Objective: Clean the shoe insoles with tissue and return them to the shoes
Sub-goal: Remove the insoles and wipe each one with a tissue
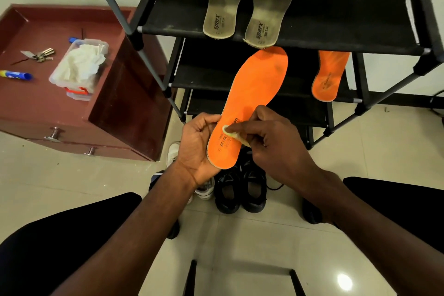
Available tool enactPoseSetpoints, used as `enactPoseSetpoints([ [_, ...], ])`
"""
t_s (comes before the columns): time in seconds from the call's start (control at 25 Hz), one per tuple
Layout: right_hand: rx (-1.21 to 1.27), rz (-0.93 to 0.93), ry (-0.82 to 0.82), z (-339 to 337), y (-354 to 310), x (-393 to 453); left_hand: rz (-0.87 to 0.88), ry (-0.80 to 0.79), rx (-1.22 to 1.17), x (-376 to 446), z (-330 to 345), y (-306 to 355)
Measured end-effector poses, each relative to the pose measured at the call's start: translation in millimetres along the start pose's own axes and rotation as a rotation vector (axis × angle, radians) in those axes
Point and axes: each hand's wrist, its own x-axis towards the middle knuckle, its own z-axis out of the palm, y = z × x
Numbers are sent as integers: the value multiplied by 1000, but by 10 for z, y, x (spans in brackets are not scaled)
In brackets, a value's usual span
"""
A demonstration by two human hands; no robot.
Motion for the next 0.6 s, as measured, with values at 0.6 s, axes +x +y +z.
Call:
enactPoseSetpoints([
  [0.6,-25,95,73,21,75,0,-50,95,235,59,-26,-98],
])
